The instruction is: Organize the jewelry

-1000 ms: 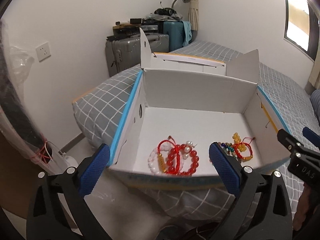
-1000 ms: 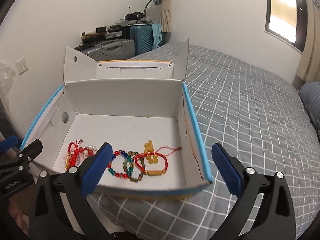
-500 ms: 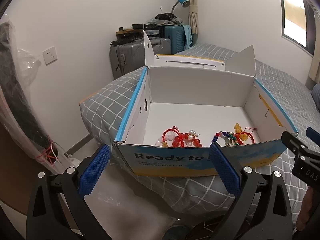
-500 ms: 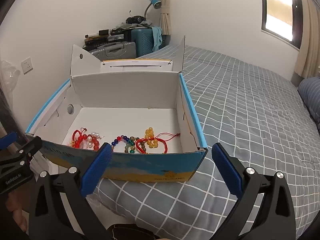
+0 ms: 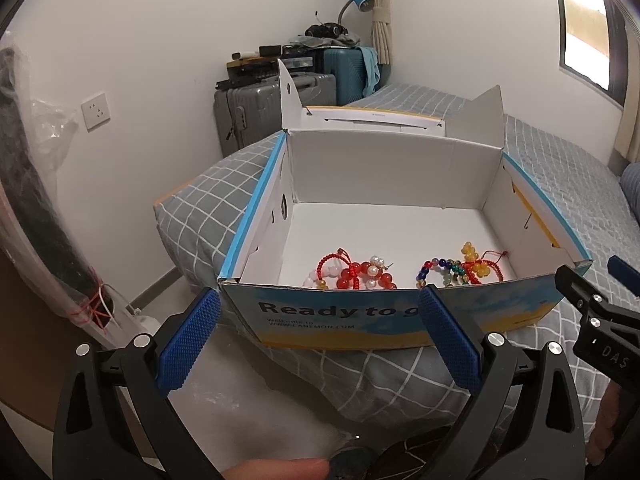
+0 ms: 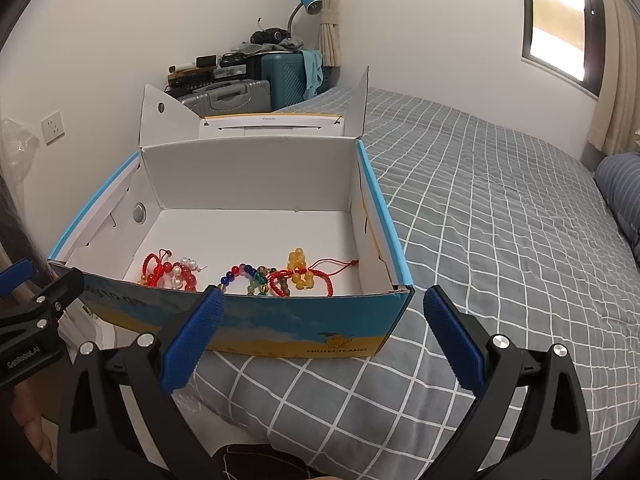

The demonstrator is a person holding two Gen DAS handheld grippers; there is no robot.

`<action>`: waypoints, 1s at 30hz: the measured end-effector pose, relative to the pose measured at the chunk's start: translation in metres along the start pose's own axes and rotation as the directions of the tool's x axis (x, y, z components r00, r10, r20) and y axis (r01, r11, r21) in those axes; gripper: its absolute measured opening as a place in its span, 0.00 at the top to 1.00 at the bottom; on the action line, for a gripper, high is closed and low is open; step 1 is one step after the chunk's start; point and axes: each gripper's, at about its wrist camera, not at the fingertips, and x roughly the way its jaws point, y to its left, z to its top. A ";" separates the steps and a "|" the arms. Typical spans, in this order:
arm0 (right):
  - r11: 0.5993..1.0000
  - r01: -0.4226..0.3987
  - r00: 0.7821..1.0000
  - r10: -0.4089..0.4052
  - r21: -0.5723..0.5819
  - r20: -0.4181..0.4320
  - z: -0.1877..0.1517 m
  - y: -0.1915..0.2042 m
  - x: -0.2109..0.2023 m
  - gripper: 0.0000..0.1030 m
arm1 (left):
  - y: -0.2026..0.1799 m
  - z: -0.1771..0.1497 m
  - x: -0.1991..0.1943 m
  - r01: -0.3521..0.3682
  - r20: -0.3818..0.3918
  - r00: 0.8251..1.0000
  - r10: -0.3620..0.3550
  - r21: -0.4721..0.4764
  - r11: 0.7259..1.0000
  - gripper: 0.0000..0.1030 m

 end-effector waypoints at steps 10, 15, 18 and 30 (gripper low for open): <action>1.000 -0.003 1.000 0.003 -0.001 -0.003 -0.002 0.004 -0.002 0.07 | -0.002 -0.001 -0.001 0.012 -0.004 1.000 -0.012 0.008 1.000 0.05; 1.000 -0.001 1.000 0.001 0.000 -0.002 -0.002 0.003 -0.002 0.07 | -0.003 -0.002 -0.002 0.010 -0.004 1.000 -0.010 0.014 1.000 0.05; 1.000 0.000 1.000 0.000 0.001 -0.004 -0.002 0.004 -0.002 0.07 | -0.003 -0.002 -0.002 0.012 -0.002 1.000 -0.012 0.013 1.000 0.05; 1.000 0.000 1.000 0.000 -0.001 -0.007 -0.001 0.007 -0.003 0.07 | -0.004 -0.001 -0.002 0.016 -0.002 1.000 -0.016 0.011 1.000 0.05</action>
